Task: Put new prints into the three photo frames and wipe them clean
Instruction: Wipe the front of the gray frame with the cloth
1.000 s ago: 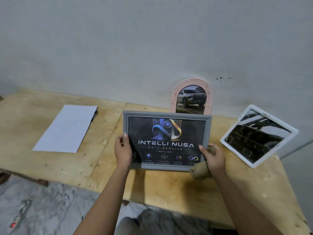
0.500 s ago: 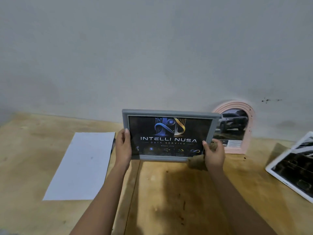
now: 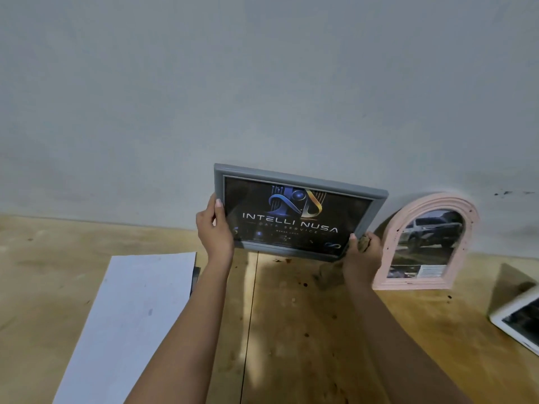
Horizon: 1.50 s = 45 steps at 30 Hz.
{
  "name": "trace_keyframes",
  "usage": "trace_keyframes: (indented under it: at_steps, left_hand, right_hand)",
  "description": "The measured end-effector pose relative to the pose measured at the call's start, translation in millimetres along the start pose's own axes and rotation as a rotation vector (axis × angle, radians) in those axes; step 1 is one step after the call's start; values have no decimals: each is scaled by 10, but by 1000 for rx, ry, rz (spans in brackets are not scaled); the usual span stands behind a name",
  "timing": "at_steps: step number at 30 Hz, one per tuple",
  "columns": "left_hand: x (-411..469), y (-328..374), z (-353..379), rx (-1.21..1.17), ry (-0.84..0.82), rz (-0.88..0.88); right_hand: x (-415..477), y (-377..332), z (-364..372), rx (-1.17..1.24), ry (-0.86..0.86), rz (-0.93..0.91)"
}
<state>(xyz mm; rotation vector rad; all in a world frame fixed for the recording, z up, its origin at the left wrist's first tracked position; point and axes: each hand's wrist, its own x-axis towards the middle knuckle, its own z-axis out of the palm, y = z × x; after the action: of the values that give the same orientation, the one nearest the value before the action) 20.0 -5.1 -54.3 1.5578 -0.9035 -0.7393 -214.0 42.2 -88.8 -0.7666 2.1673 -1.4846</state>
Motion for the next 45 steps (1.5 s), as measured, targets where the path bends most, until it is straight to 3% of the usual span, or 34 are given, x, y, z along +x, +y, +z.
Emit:
trace_keyframes:
  at_steps: [30,45]
  left_hand:
    - [-27,-514,377,66,54,-35]
    - [-30,-568,400,42,90,-17]
  right_hand:
    - [231,137,229,-126,36,21]
    - [145,179,223,-6,17,79]
